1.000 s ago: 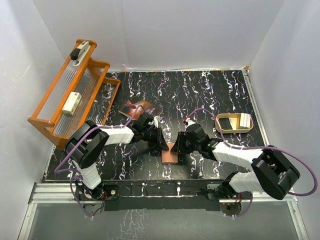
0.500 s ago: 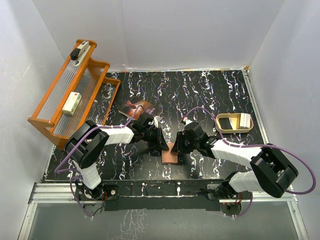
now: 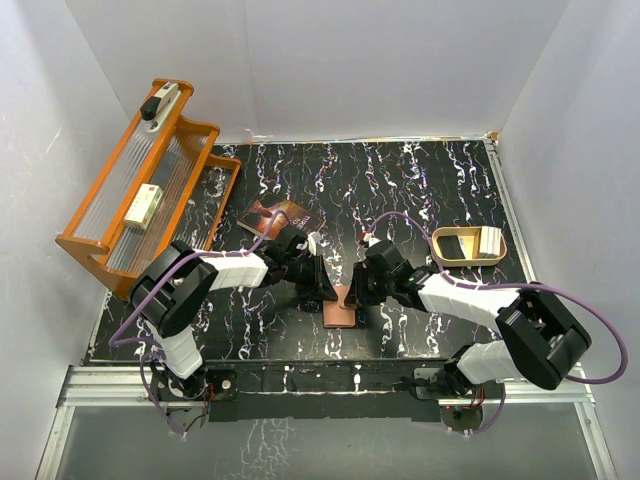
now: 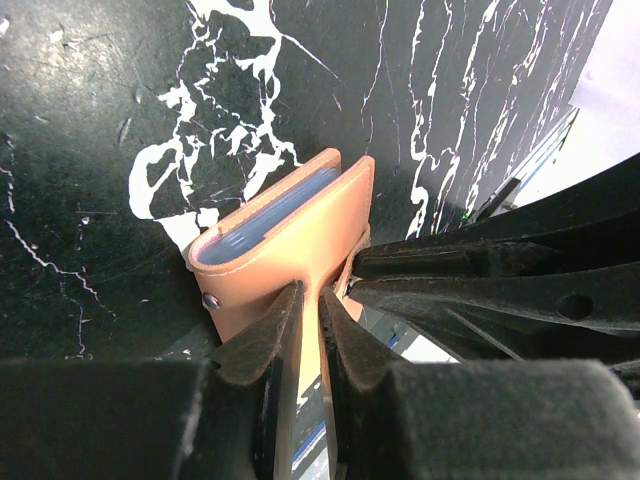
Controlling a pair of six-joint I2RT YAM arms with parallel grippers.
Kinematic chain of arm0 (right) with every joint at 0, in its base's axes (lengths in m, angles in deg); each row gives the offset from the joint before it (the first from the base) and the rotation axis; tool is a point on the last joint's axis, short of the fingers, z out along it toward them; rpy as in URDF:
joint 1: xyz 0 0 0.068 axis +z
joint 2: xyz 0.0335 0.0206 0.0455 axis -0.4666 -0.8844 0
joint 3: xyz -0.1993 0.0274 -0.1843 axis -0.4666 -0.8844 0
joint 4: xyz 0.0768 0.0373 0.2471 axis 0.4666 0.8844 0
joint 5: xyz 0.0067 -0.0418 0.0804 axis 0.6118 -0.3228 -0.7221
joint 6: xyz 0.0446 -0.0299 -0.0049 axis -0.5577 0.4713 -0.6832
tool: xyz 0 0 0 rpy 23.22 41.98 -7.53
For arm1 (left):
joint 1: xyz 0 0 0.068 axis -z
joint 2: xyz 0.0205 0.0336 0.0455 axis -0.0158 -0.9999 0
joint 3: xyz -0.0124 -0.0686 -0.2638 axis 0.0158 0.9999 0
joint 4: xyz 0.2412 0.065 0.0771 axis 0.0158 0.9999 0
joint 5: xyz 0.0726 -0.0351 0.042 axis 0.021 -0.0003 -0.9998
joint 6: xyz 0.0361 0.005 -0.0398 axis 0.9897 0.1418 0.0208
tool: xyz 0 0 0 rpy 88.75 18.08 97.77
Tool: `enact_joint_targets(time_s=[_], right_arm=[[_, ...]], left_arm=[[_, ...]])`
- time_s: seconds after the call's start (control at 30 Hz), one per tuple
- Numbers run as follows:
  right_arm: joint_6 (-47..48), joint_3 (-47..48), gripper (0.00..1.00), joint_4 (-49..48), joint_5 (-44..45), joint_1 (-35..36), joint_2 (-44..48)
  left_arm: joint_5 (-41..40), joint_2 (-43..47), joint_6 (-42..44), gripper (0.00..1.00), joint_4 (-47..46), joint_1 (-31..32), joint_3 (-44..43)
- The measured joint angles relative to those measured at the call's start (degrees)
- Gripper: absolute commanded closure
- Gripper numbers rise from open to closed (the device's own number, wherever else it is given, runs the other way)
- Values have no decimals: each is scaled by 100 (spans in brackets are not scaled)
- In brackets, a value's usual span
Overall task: Put the credit cards into the card holder
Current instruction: Close the card holder at the center of the board.
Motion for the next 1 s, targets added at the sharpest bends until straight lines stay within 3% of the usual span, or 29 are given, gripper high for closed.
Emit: enact_joint_targets(time_s=[1.0], right_arm=[[151, 457, 95, 540, 518, 391, -289]], left_arm=[[-44, 46, -57, 87, 2, -7, 44]])
